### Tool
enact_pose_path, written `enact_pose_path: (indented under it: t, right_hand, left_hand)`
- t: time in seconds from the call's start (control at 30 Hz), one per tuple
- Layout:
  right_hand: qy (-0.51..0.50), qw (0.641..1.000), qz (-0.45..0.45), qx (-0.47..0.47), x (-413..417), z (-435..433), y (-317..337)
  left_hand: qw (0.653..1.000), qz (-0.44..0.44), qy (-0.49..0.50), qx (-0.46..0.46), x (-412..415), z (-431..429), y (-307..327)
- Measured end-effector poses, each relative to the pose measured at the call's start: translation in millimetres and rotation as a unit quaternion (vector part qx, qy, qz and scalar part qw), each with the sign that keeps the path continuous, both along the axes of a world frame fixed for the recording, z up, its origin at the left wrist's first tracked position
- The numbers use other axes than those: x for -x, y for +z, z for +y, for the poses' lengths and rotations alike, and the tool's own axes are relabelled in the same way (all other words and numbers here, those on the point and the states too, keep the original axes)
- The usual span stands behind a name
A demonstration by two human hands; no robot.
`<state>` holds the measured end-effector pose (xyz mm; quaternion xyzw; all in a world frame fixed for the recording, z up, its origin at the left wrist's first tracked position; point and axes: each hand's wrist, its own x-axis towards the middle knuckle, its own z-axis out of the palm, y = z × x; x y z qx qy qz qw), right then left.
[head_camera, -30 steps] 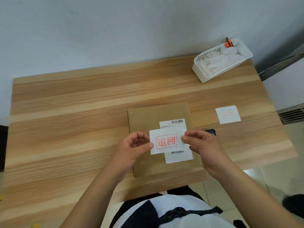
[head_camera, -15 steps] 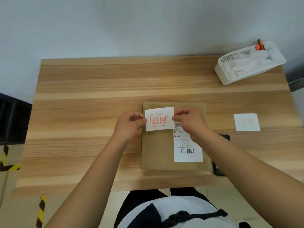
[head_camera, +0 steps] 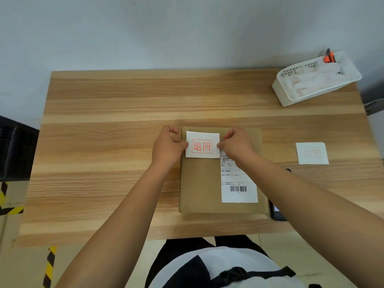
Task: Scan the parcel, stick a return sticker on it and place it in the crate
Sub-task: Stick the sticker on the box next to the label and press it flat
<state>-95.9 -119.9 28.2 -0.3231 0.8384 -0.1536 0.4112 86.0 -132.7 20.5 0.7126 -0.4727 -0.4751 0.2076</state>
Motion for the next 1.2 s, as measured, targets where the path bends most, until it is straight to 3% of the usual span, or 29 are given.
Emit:
enact_pose_path:
  t: [1.2]
  right_hand:
    - [0.081, 0.992, 0.095, 0.0, -3.0, -6.2, -8.3]
  left_hand:
    - [0.986, -0.153, -0.049, 0.053, 10.7, 0.2, -5.6]
